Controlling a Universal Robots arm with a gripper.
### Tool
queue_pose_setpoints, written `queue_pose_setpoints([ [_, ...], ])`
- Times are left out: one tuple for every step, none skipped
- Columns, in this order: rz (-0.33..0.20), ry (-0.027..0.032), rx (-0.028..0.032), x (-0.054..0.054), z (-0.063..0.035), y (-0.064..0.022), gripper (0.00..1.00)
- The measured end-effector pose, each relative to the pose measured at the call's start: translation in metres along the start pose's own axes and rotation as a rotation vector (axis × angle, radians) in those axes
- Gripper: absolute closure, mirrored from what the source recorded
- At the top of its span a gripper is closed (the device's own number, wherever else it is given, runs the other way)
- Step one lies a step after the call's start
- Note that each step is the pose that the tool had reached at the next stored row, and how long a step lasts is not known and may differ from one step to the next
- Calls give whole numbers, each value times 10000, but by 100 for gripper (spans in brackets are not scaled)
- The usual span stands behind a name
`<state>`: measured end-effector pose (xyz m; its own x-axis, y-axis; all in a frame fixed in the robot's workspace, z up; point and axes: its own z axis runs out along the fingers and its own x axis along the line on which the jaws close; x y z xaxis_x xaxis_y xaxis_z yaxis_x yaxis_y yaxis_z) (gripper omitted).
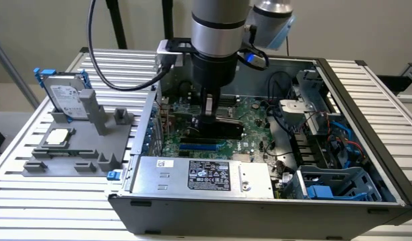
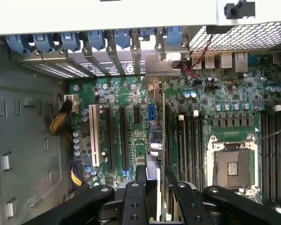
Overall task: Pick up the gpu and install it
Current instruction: 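Insert the gpu into the slot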
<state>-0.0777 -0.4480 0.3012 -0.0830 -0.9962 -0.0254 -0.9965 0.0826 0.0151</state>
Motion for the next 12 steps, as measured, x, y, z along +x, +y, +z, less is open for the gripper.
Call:
queue_pose_setpoints([
  [-4,-47,-1,18,11,14,100],
  [-9,-100,-4,33,20,30,100],
  [-12,-157,-5,43,29,46,100],
  [-14,-215,-7,50,37,60,100],
  [-14,-268,-4,54,47,74,100],
  [-16,-316,-2,59,57,86,100],
  [-17,-360,1,66,67,96,100],
  [-18,-393,2,75,76,105,100],
  [-20,-405,3,83,84,115,100],
  [-22,-412,5,91,92,122,100],
  [-24,-411,6,98,98,128,100],
  [-27,-412,8,104,104,132,100],
])
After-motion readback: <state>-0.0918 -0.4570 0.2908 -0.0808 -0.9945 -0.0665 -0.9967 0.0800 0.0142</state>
